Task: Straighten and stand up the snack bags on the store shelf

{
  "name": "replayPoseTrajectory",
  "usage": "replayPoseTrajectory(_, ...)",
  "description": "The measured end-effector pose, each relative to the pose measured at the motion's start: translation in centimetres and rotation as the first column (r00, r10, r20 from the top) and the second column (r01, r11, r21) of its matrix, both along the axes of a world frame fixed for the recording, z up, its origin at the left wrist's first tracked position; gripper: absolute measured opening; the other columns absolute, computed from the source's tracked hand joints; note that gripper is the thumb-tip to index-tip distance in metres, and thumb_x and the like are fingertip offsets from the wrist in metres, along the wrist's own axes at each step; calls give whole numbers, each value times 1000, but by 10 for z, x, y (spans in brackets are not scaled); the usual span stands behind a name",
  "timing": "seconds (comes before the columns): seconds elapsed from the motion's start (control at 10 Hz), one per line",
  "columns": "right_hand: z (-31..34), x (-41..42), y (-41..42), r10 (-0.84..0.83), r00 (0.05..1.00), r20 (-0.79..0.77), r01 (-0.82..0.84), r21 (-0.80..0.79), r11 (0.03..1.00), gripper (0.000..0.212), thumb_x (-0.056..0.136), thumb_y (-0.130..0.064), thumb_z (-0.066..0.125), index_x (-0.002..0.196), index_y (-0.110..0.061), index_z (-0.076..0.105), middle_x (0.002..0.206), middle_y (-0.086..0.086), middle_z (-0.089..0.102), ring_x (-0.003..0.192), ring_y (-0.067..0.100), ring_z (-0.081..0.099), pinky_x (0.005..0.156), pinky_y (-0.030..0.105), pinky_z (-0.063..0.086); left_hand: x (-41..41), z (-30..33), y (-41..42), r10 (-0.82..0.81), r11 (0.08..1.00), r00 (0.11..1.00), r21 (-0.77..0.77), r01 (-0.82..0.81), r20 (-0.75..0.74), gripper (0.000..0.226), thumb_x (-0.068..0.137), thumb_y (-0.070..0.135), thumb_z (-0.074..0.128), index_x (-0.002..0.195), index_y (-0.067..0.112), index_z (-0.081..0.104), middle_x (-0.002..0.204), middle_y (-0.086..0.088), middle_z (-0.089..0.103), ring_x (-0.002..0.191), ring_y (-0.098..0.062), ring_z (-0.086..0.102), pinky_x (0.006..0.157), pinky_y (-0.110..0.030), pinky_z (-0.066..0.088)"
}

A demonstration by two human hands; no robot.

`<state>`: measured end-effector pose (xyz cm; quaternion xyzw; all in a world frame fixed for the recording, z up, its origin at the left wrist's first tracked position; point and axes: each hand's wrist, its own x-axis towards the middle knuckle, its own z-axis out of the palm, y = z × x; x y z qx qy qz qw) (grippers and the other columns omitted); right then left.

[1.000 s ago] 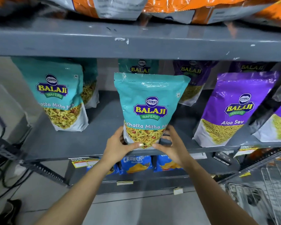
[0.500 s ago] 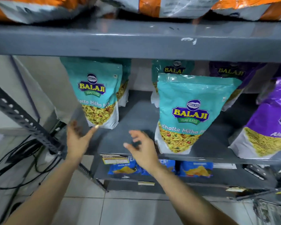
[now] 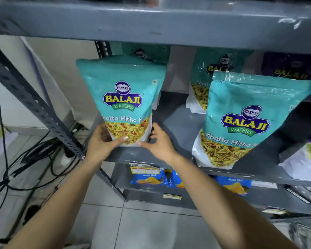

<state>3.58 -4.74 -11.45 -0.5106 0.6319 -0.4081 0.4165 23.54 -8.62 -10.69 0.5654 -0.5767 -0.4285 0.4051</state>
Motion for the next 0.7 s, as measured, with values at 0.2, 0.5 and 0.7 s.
replayPoseTrajectory(0.2,-2,8,35,-1,1000,22,1,-30,1000,53,70,-27,84,113,-22,53,110,-4,69,101,14,65,84,35,59,12,-5,31,2,999,1000,50,-1,-14,95,45,53,88,127,18,54,114,13,68,105,-7,66,91,-35,52)
replayPoseTrajectory(0.5,2,17,46,-28,999,18,28,-23,999,50,71,-23,84,110,-22,52,107,-7,69,97,11,67,83,31,59,10,2,39,-3,999,1000,33,3,-14,73,69,18,88,133,12,52,117,-3,65,106,-18,62,92,-33,47)
replayPoseTrajectory(0.7,9,17,58,-55,998,28,56,-29,998,76,71,-26,84,135,-28,42,109,-12,60,102,6,59,87,28,54,13,4,51,-44,995,992,80,54,-121,97,60,38,91,143,16,46,136,0,61,124,-15,59,102,-34,46)
